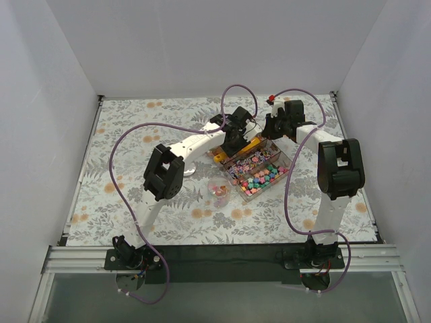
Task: Pack the candies
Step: Scoop the fake candies from the storage box.
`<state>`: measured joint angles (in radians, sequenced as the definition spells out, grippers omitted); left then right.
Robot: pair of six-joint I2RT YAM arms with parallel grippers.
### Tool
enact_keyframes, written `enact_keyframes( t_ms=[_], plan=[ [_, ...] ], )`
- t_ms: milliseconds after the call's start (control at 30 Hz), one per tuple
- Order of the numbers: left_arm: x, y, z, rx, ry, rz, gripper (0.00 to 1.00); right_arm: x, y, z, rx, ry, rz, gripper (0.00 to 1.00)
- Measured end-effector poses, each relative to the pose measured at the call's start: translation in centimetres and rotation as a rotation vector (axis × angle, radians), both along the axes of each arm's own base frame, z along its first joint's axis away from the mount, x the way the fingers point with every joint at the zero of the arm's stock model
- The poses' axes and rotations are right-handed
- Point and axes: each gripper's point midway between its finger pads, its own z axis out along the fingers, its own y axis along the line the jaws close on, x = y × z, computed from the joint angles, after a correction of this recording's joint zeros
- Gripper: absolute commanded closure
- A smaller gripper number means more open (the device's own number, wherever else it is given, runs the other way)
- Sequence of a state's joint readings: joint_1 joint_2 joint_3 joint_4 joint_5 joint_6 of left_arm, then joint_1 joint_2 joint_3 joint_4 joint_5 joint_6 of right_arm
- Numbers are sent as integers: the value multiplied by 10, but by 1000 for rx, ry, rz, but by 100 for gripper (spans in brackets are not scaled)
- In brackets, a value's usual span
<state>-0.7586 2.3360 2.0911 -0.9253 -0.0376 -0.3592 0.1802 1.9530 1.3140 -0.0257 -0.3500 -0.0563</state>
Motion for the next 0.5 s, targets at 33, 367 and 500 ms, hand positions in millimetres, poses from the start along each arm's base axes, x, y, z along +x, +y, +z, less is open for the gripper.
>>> enact_keyframes(
  t_ms=[33,367,500],
  plan=[
    [0,0,0,0,0,0,100,0,0,0,0,0,0,99],
    [-1,0,0,-18,-10,19,100,0,-1,0,-3,-1,-4,99],
    [0,2,1,3,-24,10,100,0,-1,0,-9,-2,-8,99]
  ],
)
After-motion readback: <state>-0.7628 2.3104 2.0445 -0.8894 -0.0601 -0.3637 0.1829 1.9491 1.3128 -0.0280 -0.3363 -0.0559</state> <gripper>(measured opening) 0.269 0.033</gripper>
